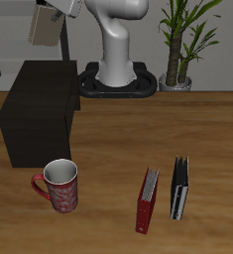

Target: Place the yellow book upright on top of the shelf and place the red mug on top of the shelf

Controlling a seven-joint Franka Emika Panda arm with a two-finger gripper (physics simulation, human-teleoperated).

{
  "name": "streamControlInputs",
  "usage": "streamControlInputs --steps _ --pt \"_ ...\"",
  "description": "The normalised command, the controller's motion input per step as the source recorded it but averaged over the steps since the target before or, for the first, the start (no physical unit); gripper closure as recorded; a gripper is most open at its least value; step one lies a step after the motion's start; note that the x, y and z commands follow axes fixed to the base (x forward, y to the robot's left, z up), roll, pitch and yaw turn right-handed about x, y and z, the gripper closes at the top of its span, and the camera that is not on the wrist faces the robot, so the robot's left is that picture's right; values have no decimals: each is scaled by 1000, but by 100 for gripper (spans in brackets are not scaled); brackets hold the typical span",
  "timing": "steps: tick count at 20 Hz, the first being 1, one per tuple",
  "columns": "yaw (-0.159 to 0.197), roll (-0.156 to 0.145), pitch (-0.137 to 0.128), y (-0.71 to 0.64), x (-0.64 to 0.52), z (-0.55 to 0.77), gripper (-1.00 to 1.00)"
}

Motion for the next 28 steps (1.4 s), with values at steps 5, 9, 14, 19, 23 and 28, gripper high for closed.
streamControlInputs --steps 5,9,14,19,23,28 --pt "-75 -25 13 -70 -10 -66 100" --pt "-12 -1 16 53 53 -162 100" --pt "-3 40 53 84 136 -219 100" --pt "-21 26 13 43 30 -118 100" --pt "-27 23 -9 -95 18 -29 100" --pt "18 32 -35 16 -3 -11 100"
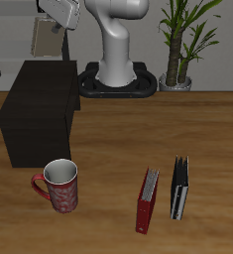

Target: Place the yellow book upright on top of the shelf and place the red mug on top of the shelf

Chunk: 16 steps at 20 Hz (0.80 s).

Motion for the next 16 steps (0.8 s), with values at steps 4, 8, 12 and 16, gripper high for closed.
streamControlInputs --steps 4,8,12,16 --pt "-9 48 -8 12 51 -84 100" --pt "-33 12 2 1 109 -121 100" --pt "-25 -5 34 -31 132 -211 100" --pt "8 -5 56 14 150 -299 100"
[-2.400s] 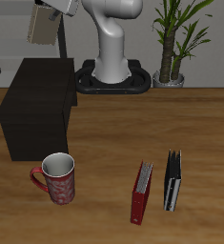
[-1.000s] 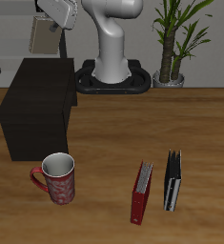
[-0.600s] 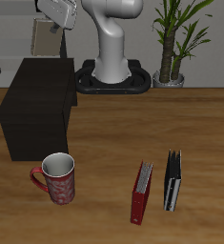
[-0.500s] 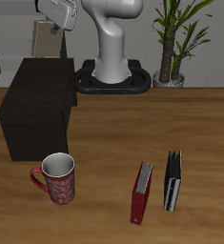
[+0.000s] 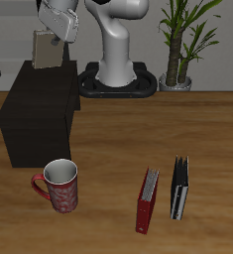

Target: Place the yellow book upright on top of the shelf and place the red mug on top of the shelf

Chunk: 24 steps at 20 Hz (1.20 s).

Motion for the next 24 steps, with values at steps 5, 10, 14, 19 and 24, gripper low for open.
streamControlInputs --steps 5,10,14,19,24 --pt "31 -9 15 16 -10 -72 -100" --pt "10 7 -45 30 -157 135 -100" --pt "35 -14 -37 -22 -81 205 -100" --pt "81 -41 -55 -36 39 208 -100" --pt "115 25 -41 189 2 369 -100"
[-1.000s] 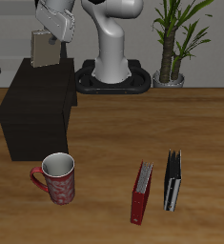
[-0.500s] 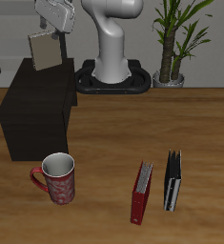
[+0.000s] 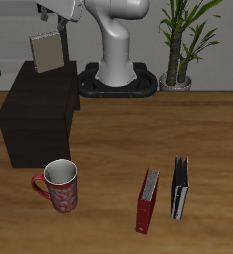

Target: Place the yellow book upright on top of the shelf and place the red mug on top of the shelf

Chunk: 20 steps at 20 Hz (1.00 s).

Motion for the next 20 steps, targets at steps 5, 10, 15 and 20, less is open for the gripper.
streamControlInputs --steps 5,10,15,20 --pt "163 -5 -22 359 60 311 -100" --pt "250 77 16 671 297 112 -100" --pt "213 37 78 521 489 -53 -100" --pt "207 40 87 533 520 -100 -100"
